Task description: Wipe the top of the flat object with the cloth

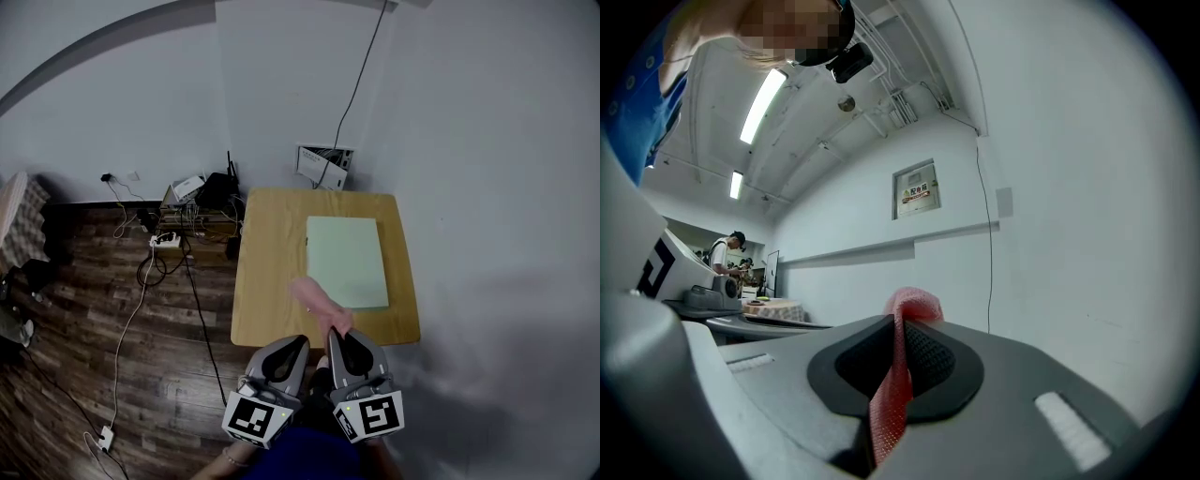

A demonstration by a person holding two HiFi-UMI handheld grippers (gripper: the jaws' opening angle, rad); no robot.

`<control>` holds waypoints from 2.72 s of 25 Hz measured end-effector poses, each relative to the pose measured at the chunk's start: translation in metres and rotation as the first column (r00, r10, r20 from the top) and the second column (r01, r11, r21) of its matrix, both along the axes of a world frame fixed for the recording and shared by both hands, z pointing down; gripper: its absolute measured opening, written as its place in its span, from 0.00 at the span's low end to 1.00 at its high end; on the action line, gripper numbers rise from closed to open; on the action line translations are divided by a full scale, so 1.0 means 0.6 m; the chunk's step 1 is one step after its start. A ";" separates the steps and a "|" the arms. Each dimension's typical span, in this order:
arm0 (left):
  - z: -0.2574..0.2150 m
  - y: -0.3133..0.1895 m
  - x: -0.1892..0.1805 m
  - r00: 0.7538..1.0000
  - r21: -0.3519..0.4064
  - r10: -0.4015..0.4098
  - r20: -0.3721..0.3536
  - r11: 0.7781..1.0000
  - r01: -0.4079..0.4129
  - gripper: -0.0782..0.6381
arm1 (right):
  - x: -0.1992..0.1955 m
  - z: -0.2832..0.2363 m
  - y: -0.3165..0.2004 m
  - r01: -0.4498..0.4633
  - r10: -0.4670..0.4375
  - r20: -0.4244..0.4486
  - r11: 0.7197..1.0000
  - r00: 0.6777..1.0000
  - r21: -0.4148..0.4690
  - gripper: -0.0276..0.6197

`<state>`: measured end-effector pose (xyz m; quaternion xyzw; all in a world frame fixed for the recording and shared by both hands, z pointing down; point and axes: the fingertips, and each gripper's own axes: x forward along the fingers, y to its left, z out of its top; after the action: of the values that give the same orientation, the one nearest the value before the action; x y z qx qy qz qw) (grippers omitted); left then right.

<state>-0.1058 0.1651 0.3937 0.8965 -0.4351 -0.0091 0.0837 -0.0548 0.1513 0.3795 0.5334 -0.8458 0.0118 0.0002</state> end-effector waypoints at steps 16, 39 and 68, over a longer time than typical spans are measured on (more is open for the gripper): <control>0.004 -0.236 0.115 0.998 0.020 -0.065 0.023 0.998 0.065 0.11 | 0.110 -0.005 -0.243 0.085 -0.085 -0.042 0.996 0.996 0.003 0.07; 0.219 -0.421 0.090 0.983 -0.195 -0.099 0.157 0.972 0.129 0.20 | 0.158 0.141 -0.504 0.029 -0.055 -0.155 0.986 0.986 -0.162 0.07; 0.471 -0.418 0.106 0.931 -0.462 0.108 0.349 0.884 0.071 0.36 | 0.042 0.399 -0.666 0.115 -0.321 -0.431 0.891 0.843 -0.439 0.07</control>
<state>-0.0420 -0.0859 0.6764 0.8399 -0.4235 0.2631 0.2145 -0.0296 -0.2484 0.6189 0.4053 -0.8532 0.0466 0.3251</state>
